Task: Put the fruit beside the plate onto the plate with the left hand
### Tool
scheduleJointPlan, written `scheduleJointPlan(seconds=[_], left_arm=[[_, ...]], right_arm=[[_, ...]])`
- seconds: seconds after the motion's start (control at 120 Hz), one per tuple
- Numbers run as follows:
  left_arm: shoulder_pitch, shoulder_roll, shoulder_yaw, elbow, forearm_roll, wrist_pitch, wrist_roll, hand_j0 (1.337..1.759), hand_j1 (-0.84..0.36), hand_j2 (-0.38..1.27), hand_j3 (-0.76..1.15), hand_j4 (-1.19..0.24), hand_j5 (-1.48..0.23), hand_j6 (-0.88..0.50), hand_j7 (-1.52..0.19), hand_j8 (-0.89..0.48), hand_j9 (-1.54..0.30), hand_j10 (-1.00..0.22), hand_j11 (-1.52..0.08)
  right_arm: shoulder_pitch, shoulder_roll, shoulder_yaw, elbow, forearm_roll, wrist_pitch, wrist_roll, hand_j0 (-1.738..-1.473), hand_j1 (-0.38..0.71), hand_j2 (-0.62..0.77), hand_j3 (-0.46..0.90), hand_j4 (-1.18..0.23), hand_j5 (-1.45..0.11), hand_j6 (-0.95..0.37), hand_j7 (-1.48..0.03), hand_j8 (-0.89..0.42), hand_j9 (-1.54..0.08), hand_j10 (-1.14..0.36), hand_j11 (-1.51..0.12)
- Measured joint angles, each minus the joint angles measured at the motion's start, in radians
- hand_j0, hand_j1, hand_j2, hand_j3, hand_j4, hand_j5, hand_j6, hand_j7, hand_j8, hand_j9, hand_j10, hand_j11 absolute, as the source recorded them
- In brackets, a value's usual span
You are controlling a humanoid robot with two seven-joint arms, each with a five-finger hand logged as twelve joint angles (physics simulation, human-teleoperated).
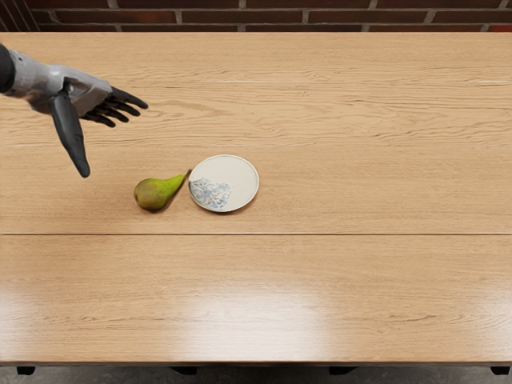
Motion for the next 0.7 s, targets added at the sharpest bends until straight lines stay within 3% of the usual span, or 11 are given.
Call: scheduleJointPlan(seconds=[0.367,0.492,0.625,0.667,0.7], left_arm=[[0.023,-0.009,-0.016,0.023,0.033,0.000,0.003,1.658,0.34,0.00,0.00,-0.01,-0.01,-0.01,-0.01,-0.01,-0.01,-0.01,-0.01],[0.020,-0.196,-0.001,0.144,0.190,0.000,0.005,1.658,0.34,0.00,0.00,-0.01,-0.01,-0.01,-0.01,-0.01,-0.01,-0.01,-0.01],[0.006,-0.292,0.108,0.218,0.237,0.000,0.008,1.658,0.34,0.00,0.00,-0.01,-0.01,-0.01,-0.01,-0.01,-0.01,-0.01,-0.01],[-0.005,-0.328,0.155,0.219,0.173,0.000,0.034,1.658,0.34,0.00,0.00,-0.01,-0.01,-0.01,-0.01,-0.01,-0.01,-0.01,-0.01],[-0.018,-0.353,0.189,0.204,0.081,0.000,0.094,1.658,0.33,0.00,0.00,-0.01,-0.02,-0.01,-0.02,-0.01,-0.02,-0.01,-0.02]], right_arm=[[-0.001,0.000,0.001,0.000,0.001,-0.001,-0.003,-1.658,-0.33,0.00,0.00,-0.01,-0.02,-0.01,-0.02,-0.01,-0.02,-0.01,-0.02],[-0.001,0.000,0.001,0.000,0.002,-0.001,-0.003,-1.658,-0.33,0.00,0.00,-0.01,-0.02,-0.01,-0.02,-0.01,-0.02,-0.01,-0.02],[-0.001,0.000,0.001,0.000,0.002,-0.001,-0.003,-1.658,-0.33,0.00,0.00,-0.01,-0.02,-0.01,-0.02,-0.01,-0.02,-0.01,-0.02],[-0.001,0.000,0.001,0.000,0.002,-0.001,-0.003,-1.658,-0.33,0.00,0.00,-0.01,-0.02,-0.01,-0.02,-0.01,-0.02,-0.01,-0.02],[-0.001,0.000,0.001,0.000,0.002,-0.001,-0.003,-1.658,-0.33,0.00,0.00,-0.01,-0.02,-0.01,-0.02,-0.01,-0.02,-0.01,-0.02]])
